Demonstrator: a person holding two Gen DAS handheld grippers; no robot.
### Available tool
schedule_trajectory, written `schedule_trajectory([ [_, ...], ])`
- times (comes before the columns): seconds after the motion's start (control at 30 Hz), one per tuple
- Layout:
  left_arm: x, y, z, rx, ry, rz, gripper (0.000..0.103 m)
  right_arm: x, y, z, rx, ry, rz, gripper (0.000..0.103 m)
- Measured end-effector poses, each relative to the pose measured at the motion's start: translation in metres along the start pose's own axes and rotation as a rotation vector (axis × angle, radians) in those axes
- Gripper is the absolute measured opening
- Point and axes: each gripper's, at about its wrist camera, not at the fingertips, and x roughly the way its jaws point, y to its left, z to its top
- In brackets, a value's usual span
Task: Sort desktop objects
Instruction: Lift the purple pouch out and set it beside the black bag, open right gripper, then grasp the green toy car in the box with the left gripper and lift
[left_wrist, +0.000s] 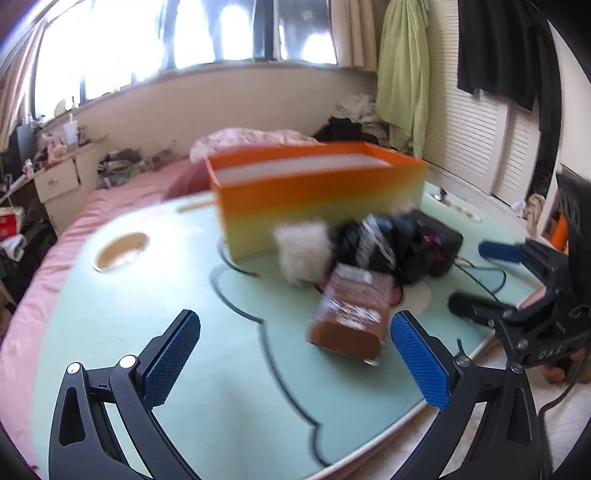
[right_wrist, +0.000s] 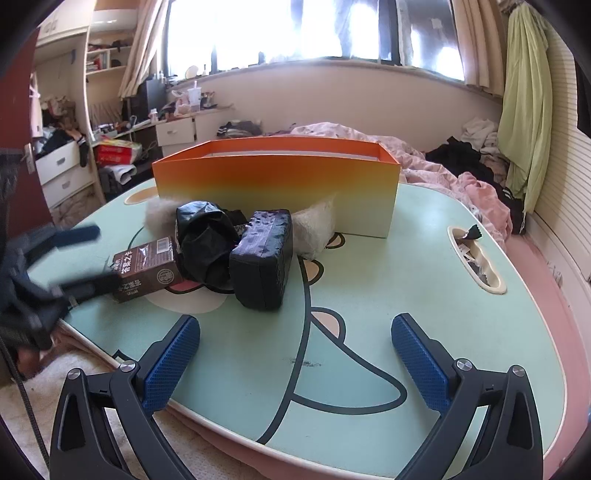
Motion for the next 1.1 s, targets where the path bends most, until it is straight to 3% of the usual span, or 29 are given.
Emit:
schedule_trajectory([
  [0.07, -0.013, 0.012, 0.012, 0.01, -0.05, 0.076, 0.103, -0.001, 0.001, -0.001, 0.0, -0.001, -0.001, 0.103],
  [0.17, -0.041, 0.033, 0.043, -0.018, -0.207, 0.191, 0.103, 0.0, -0.001, 0.0, 0.001, -0.002, 0.0, 0.103],
  [0.23, -0.048, 0.04, 0.067, -0.055, -0.247, 0.121, 0.101, -0.001, -0.001, 0.0, 0.0, -0.002, -0.001, 0.103],
  [0.27, -0.038, 0.042, 0.086, -0.09, -0.181, 0.02, 0.097, -0.001, 0.0, -0.001, 0.0, -0.002, -0.001, 0.103],
  [0.33, -0.004, 0.043, 0.112, -0.172, 0.007, -0.162, 0.059, -0.001, 0.0, -0.001, -0.001, -0.001, -0.001, 0.103],
  [0.37, 0.028, 0.042, 0.126, -0.226, 0.157, -0.264, 0.053, -0.001, 0.0, -0.001, 0.0, -0.002, 0.0, 0.103],
  [0.43, 0.073, 0.037, 0.139, -0.277, 0.322, -0.307, 0.05, -0.002, 0.001, -0.001, -0.001, -0.002, 0.0, 0.103],
  [0.5, 0.109, 0.033, 0.148, -0.29, 0.411, -0.185, 0.05, -0.006, 0.006, -0.001, 0.0, -0.004, -0.001, 0.103],
  [0.57, 0.13, 0.031, 0.155, -0.279, 0.437, -0.092, 0.05, -0.005, 0.006, -0.001, 0.0, -0.005, -0.001, 0.103],
  [0.73, 0.163, 0.041, 0.16, -0.314, 0.516, -0.02, 0.05, -0.006, 0.007, -0.001, 0.001, -0.007, -0.001, 0.103],
  [0.87, 0.189, 0.039, 0.16, -0.289, 0.575, 0.101, 0.05, -0.005, 0.009, -0.001, 0.0, -0.008, -0.003, 0.103],
  [0.97, 0.209, 0.037, 0.153, -0.284, 0.654, 0.121, 0.05, -0.005, 0.009, -0.001, -0.001, -0.008, -0.003, 0.103],
  [1.03, 0.212, 0.035, 0.158, -0.238, 0.626, 0.147, 0.051, -0.005, 0.009, -0.001, -0.001, -0.008, -0.004, 0.103],
  [1.07, 0.211, 0.036, 0.16, -0.243, 0.62, 0.136, 0.049, -0.005, 0.009, -0.001, 0.0, -0.008, -0.004, 0.103],
  [1.1, 0.212, 0.037, 0.162, -0.238, 0.613, 0.124, 0.035, -0.005, 0.008, -0.001, 0.0, -0.008, -0.003, 0.103],
])
